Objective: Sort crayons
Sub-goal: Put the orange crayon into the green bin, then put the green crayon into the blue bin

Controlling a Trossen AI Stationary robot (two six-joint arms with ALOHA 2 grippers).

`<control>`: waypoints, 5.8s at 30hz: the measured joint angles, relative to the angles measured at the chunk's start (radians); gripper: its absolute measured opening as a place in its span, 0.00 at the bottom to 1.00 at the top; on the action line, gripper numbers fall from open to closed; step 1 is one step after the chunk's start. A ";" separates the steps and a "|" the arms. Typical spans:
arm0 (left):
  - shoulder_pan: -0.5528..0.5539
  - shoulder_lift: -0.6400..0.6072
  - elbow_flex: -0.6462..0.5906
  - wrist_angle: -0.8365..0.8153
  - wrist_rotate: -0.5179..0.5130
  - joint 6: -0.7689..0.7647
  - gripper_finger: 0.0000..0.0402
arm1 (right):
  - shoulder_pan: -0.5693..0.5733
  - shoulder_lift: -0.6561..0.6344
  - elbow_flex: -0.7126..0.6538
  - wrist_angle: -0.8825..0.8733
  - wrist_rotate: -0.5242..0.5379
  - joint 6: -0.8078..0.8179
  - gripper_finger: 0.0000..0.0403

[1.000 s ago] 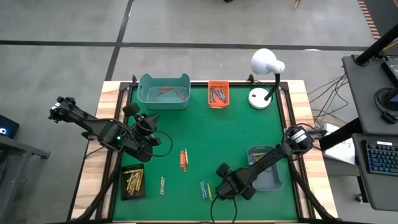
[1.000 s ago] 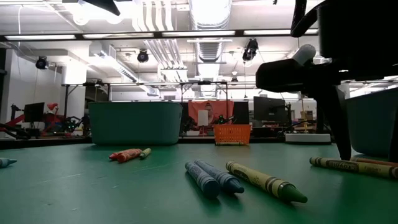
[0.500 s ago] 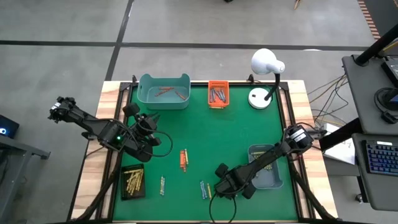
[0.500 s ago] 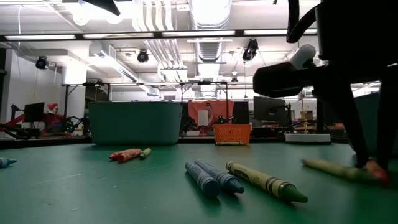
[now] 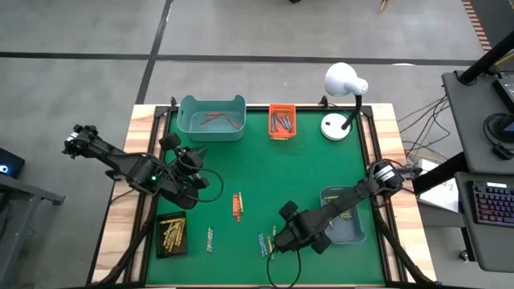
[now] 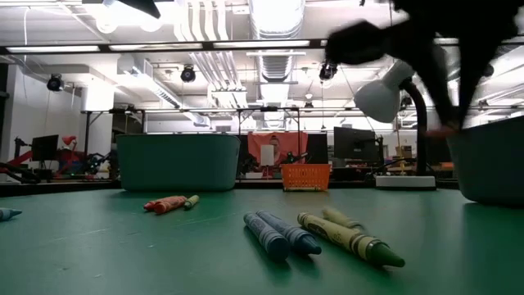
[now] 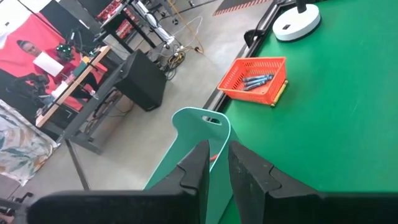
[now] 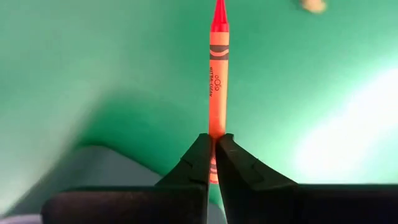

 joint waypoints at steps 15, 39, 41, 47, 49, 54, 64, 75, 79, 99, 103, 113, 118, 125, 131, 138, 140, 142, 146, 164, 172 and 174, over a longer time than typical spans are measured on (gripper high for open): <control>-0.137 0.000 0.000 0.038 -0.038 -0.127 0.11 | -0.292 -0.086 0.138 0.132 0.200 -0.120 0.03; -0.317 -0.002 0.023 0.110 -0.295 -0.240 0.11 | -0.937 0.178 0.072 1.890 -0.333 0.213 0.03; -0.317 -0.002 0.023 0.111 -0.297 -0.240 0.11 | -0.944 0.216 0.075 1.968 -0.306 0.293 0.03; -0.317 -0.002 0.023 0.113 -0.299 -0.239 0.11 | -0.949 0.278 0.101 1.995 -0.281 0.307 0.03; -0.317 -0.002 0.023 0.115 -0.299 -0.240 0.11 | -0.948 0.285 0.102 1.996 -0.281 0.302 0.03; -0.317 -0.001 0.022 0.117 -0.299 -0.239 0.11 | -0.948 0.289 0.102 2.000 -0.281 0.302 0.03; -0.317 -0.001 0.022 0.119 -0.298 -0.239 0.11 | -0.946 0.290 0.102 2.001 -0.283 0.316 0.16; -0.317 -0.001 0.022 0.120 -0.298 -0.240 0.11 | -0.943 0.228 0.102 1.942 -0.363 0.356 0.34; -0.316 -0.001 0.022 0.129 -0.297 -0.245 0.11 | -0.941 0.113 0.103 1.778 -0.470 0.375 0.34; -0.101 0.147 0.022 0.429 0.082 0.151 0.11 | -0.662 -0.510 0.102 0.555 -0.545 0.180 0.22; 0.002 0.175 0.022 0.528 0.238 0.314 0.11 | -0.583 -0.543 0.088 0.404 -0.543 0.219 0.20; 0.243 0.284 0.010 0.752 0.563 0.608 0.11 | -0.403 -0.559 0.040 0.091 -0.333 0.312 0.16; 0.336 0.363 0.005 0.877 0.674 0.705 0.11 | -0.359 -0.624 -0.083 0.170 -0.327 0.354 0.14; 0.457 0.478 0.005 1.020 0.901 0.807 0.11 | -0.348 -0.762 -0.347 0.375 -0.069 0.377 0.11; 0.566 0.578 0.004 1.118 0.992 0.890 0.11 | -0.382 -0.859 -0.588 0.595 0.093 0.334 0.11; 0.675 0.687 0.004 1.227 1.054 0.927 0.10 | -0.479 -0.923 -0.828 0.981 0.123 0.354 0.11; 0.684 0.712 0.004 1.247 1.052 0.902 0.09 | -0.497 -0.924 -0.891 1.107 0.153 0.359 0.11; 0.685 0.733 0.004 1.253 1.018 0.884 0.09 | -0.513 -0.918 -0.935 1.168 0.187 0.359 0.11; 0.684 0.761 0.004 1.240 0.925 0.852 0.09 | -0.536 -0.904 -0.969 1.184 0.283 0.411 0.11; 0.737 0.815 0.004 1.240 0.779 0.776 0.10 | -0.625 -0.839 -0.966 1.170 0.418 0.496 0.11; 0.737 0.851 0.003 1.258 0.781 0.756 0.16 | -0.631 -0.824 -0.966 1.172 0.424 0.485 0.11; 0.737 0.853 0.003 1.256 0.779 0.755 0.18 | -0.632 -0.821 -0.966 1.172 0.424 0.485 0.11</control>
